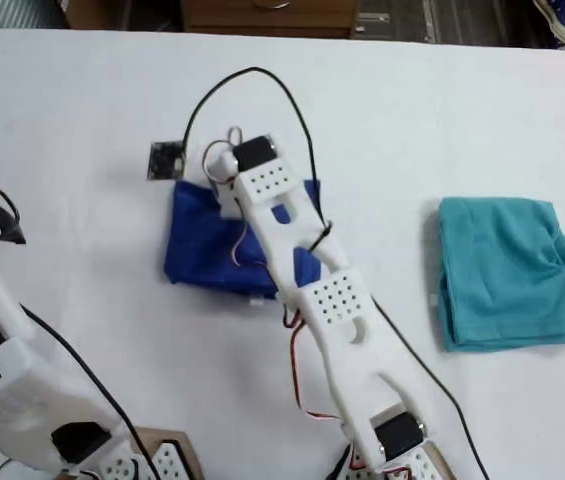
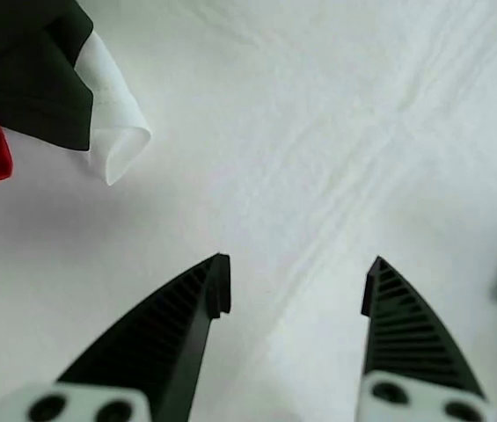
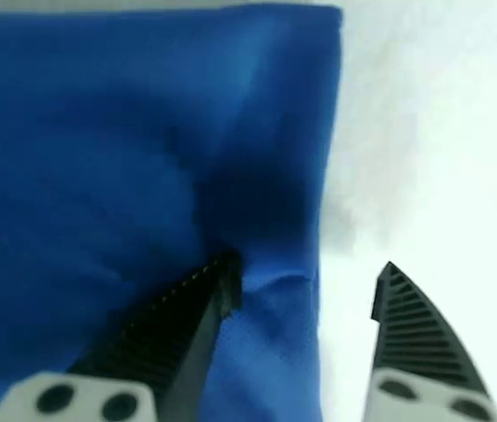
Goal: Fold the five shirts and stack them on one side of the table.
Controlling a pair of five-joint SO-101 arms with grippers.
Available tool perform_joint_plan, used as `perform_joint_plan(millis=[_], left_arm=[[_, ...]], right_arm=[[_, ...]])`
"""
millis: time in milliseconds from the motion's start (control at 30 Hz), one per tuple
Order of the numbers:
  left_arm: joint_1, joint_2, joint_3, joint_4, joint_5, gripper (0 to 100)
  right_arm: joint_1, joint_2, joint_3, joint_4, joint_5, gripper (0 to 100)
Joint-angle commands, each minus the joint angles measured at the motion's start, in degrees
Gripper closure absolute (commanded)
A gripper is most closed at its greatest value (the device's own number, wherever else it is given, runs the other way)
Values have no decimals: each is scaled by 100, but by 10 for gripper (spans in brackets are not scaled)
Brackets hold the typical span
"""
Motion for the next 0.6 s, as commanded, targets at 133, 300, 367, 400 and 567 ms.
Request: perform_joint_plan(millis=[133,300,367,400,567], left_arm=[[-70,-26,-180,-62,-18,736],[-70,-53,-180,-53,-26,736],[-70,-62,-189,-53,-26,736],[-70,-62,-189,-62,-26,736],[-70,-62,-198,-62,-18,736]], right_arm=[[-127,22,44,655,53,753],[-163,22,44,725,53,753],[-198,22,44,725,53,755],[-215,22,53,725,70,760],[-215,31,88,804,563,985]])
